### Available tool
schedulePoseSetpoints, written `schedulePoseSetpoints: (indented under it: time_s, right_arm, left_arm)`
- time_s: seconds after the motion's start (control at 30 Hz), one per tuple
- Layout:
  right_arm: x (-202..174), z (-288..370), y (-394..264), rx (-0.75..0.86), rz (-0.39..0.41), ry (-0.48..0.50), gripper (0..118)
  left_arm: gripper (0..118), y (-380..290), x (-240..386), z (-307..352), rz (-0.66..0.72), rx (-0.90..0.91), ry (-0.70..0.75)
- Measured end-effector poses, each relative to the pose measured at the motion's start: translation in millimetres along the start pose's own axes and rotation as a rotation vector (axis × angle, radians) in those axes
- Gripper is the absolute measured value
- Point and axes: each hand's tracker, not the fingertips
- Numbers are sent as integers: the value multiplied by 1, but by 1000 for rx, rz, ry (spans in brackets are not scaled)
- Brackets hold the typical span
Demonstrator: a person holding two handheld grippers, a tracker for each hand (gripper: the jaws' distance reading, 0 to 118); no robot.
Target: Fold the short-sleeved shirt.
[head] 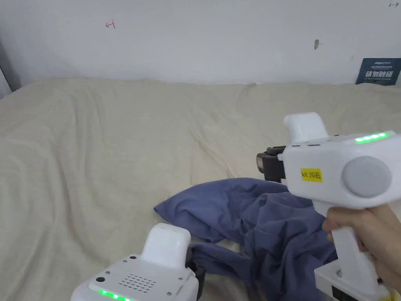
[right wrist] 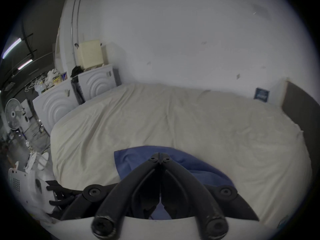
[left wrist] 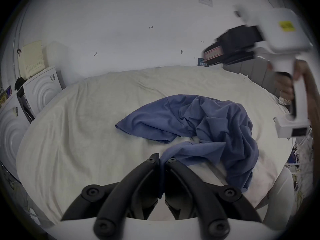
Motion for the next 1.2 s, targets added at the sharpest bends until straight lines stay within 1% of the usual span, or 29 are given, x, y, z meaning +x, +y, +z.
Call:
schedulePoseSetpoints:
  time_s: [0.07,0.1,0.13,0.2,0.23,0.27,0.33,0.37,0.4,0.43,0.5,0.57,0.6,0.63,0.67,0.7,0.73,0.77,0.8,0.87,0.97,1.07,1.13,1.2]
  right_arm:
    - [4,-26,8,-72,-12,39,1]
    - [8,-44,14,-114,-19,54,5]
    - [10,-57,20,-159,-10,48,17]
    - [13,-88,25,-253,37,22,79]
    - [14,-97,28,-263,68,11,98]
    - [16,-108,34,-274,98,23,97]
    - [24,-130,40,-335,98,44,97]
    - [27,-145,45,-384,91,36,97]
    - [28,-156,46,-422,99,21,97]
    - [28,-166,45,-442,121,16,97]
    - [30,-186,41,-488,172,-34,97]
    - [32,-202,32,-535,194,-56,97]
    - [33,-208,25,-569,201,-50,92]
    - [34,-210,20,-592,185,-60,63]
    - [32,-208,16,-603,157,-50,36]
    - [34,-208,12,-584,162,-34,30]
    - [33,-201,13,-544,173,-46,17]
    - [33,-198,15,-541,176,-41,3]
    - [34,-196,16,-551,174,-36,3]
    - [39,-191,21,-551,118,-21,3]
    - [37,-177,28,-528,117,-25,3]
    - [33,-146,41,-480,143,-36,3]
    - [34,-120,50,-441,134,-25,3]
    - [42,-94,63,-387,117,-41,3]
  left_arm:
    - [5,-4,-1,-6,-8,0,5]
    - [5,-4,-2,-9,-5,-13,6]
    - [5,-5,-4,-12,4,-22,4]
    - [5,-7,-9,-14,26,-26,-2]
    - [5,-7,-12,-15,35,-26,-5]
    - [5,-7,-14,-15,46,-33,-9]
    - [5,-9,-18,-18,62,-31,-14]
    - [5,-8,-18,-19,70,-40,-17]
    - [5,-9,-18,-19,67,-40,-18]
    - [5,-10,-17,-20,63,-39,-17]
    - [5,-10,-17,-23,50,-49,-14]
    - [5,-10,-19,-25,49,-56,-18]
    - [5,-10,-20,-26,50,-56,-19]
    - [5,-9,-21,-26,57,-60,-20]
    - [5,-9,-22,-25,65,-60,-22]
    - [5,-10,-23,-25,71,-53,-29]
    - [5,-9,-24,-25,77,-56,-35]
    - [5,-9,-23,-25,76,-58,-33]
    - [5,-9,-22,-25,71,-59,-30]
    - [5,-9,-20,-24,62,-62,-24]
    - [5,-9,-20,-20,70,-65,-24]
    - [5,-8,-21,-18,68,-69,-12]
    - [5,-7,-21,-15,65,-68,3]
    - [5,-3,-23,-10,72,-60,6]
